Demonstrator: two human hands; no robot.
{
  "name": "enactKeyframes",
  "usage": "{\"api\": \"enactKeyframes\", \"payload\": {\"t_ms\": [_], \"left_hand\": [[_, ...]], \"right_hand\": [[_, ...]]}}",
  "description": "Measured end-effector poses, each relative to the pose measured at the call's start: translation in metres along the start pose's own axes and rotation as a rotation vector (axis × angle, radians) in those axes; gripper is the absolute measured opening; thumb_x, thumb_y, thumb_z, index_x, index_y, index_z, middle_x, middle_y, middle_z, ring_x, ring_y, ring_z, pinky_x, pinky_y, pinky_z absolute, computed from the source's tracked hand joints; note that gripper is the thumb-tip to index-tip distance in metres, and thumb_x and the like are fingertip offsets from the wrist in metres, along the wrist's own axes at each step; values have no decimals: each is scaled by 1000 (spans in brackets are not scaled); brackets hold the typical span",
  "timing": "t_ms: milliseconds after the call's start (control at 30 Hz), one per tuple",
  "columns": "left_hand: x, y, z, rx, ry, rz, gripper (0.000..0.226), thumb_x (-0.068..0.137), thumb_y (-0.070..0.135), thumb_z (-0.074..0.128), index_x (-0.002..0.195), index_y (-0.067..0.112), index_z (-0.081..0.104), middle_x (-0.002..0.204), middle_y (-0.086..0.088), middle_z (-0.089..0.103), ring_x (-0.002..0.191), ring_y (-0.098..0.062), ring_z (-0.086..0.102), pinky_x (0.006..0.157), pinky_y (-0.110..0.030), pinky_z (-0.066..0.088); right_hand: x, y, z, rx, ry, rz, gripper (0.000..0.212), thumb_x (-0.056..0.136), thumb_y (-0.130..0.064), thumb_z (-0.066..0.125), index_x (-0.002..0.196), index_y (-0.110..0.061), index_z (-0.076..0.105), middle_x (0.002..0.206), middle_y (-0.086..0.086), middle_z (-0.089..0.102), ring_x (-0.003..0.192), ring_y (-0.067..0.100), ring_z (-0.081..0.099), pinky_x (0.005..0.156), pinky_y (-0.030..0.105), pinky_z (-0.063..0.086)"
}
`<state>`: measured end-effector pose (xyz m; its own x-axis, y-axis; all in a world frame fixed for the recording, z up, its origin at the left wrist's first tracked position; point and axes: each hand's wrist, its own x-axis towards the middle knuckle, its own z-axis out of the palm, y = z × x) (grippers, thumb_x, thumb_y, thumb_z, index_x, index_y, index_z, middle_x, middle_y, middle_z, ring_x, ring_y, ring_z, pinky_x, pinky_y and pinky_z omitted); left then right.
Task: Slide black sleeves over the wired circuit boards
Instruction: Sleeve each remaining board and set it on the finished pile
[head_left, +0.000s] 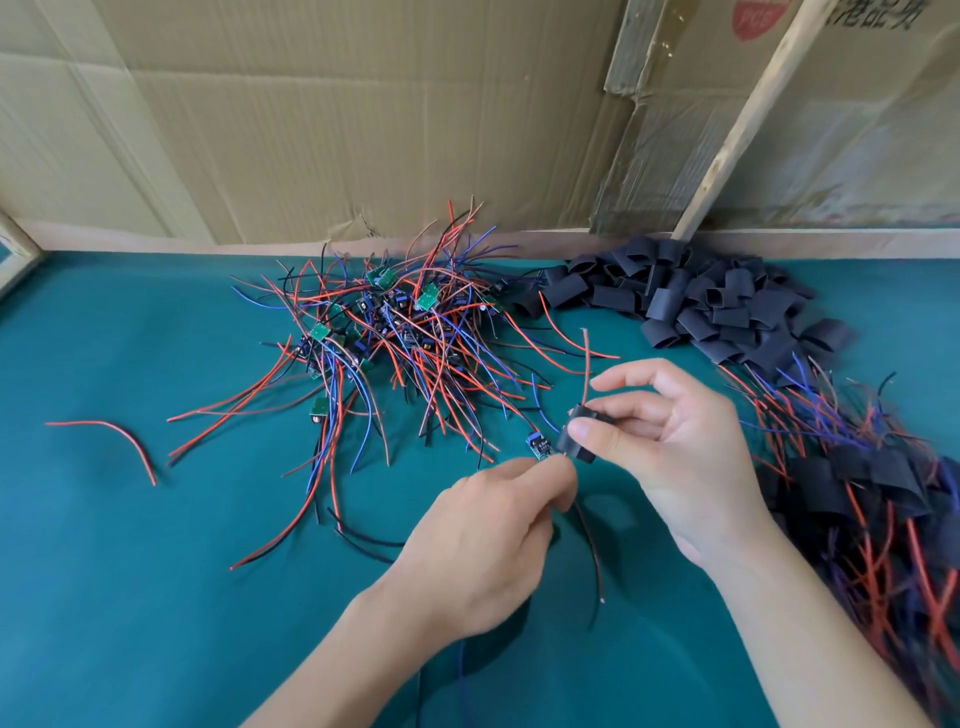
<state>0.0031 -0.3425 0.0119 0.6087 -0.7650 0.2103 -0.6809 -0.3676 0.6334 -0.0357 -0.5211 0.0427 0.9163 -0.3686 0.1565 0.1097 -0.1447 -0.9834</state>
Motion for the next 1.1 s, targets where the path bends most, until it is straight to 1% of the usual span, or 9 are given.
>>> {"api": "enactKeyframes", "payload": {"t_ms": [100,167,267,367,567,700,900,967,1100], "left_hand": [[0,1,-3,-239,87,-17,16,90,8,46,95,22,44,79,12,52,68,-18,45,63,-30,41],[0,1,-4,-388,119,-82,19,87,9,46,99,24,47,84,10,61,65,-22,48,60,-33,42],[1,-2,-5,-533,173,-178,31,84,7,49,107,26,48,102,9,67,82,-25,67,75,-48,55],[3,-7,-6,-581,214,-201,41,86,-3,55,111,28,51,103,7,69,98,-19,73,85,-51,59],[4,-14,-2,-602,292,-219,51,85,-5,67,115,33,53,109,10,70,95,-18,75,80,-23,56],[3,-15,1,-587,342,-209,58,85,-18,58,116,31,57,119,15,66,98,-19,75,93,-32,58],[3,-11,0,-317,369,-100,54,89,-14,56,117,32,51,113,24,68,105,-7,70,92,-22,55],[3,-12,0,-254,342,-110,54,89,-10,60,117,35,48,113,33,67,106,-1,68,93,-24,54],[2,-13,-5,-212,311,-134,55,89,-2,66,116,41,44,111,43,64,107,8,67,93,-14,51]], "right_hand": [[2,2,-3,88,58,23,31,67,-10,84,91,-23,70,82,8,78,70,19,72,68,24,57],[3,5,-4,100,97,32,33,69,-3,87,91,-19,69,81,7,78,71,17,71,66,23,56],[5,8,-6,127,156,66,30,77,5,82,91,-18,68,82,9,78,73,18,70,65,25,56],[6,8,-8,178,199,91,26,78,2,83,91,-16,69,83,11,78,74,20,71,66,29,57],[-2,12,15,138,57,130,36,69,-17,84,101,-17,68,87,10,78,76,21,76,67,28,60],[-9,18,29,28,135,100,31,69,-27,86,95,-19,71,88,4,79,83,21,76,82,43,62],[-9,18,30,100,173,174,26,77,-15,89,94,-13,70,79,7,78,70,20,74,64,25,59],[-8,17,28,100,154,199,24,80,-15,87,96,-12,69,79,8,78,70,21,75,65,27,59],[-7,15,25,123,140,211,25,82,-16,86,100,-12,68,81,8,79,75,21,76,66,27,59]]}}
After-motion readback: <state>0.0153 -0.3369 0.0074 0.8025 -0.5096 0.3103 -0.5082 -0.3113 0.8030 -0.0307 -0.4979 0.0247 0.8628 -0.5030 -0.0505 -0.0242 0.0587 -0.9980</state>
